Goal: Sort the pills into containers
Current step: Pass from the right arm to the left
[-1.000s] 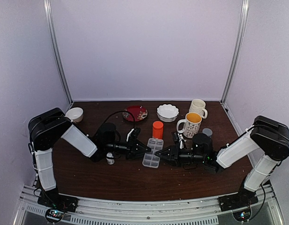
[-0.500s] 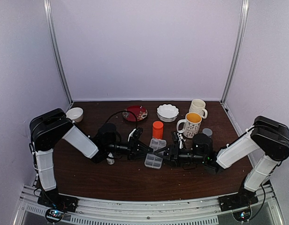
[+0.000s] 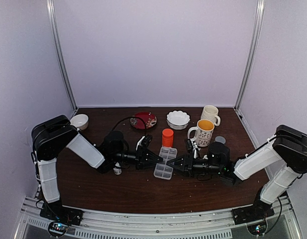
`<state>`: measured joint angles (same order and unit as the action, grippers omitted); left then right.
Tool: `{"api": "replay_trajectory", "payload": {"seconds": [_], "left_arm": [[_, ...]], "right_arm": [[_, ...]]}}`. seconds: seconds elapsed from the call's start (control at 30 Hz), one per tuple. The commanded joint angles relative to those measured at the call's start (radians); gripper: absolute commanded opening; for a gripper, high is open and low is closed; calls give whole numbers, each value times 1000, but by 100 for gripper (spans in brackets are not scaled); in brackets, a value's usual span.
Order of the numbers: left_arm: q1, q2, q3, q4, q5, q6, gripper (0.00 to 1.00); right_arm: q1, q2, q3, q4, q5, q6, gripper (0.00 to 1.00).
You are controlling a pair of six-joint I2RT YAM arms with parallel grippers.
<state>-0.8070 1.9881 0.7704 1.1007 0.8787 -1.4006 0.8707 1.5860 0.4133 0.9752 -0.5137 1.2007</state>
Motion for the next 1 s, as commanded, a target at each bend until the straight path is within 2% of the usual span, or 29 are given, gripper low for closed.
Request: {"api": "replay_trajectory", "payload": {"seconds": [0.0, 0.17, 0.37, 0.63, 0.87, 0.97], "left_arm": [[2, -17, -8, -71, -26, 77, 0], [-1, -71, 11, -278, -64, 203, 0], [-22, -127, 69, -560, -148, 365, 0], [-35, -142, 85, -608, -209, 379, 0], [-36, -159, 89, -642, -247, 388, 0], [-37, -161, 90, -657, -256, 394, 0]], "right_arm": [[-1, -41, -20, -56, 42, -34, 25], [-1, -56, 27, -229, 65, -88, 16], [-1, -78, 90, -438, 122, -156, 16], [-1, -69, 127, -548, 172, -169, 23], [-2, -69, 125, -553, 179, -164, 30], [-2, -71, 103, -486, 152, -149, 33]]}}
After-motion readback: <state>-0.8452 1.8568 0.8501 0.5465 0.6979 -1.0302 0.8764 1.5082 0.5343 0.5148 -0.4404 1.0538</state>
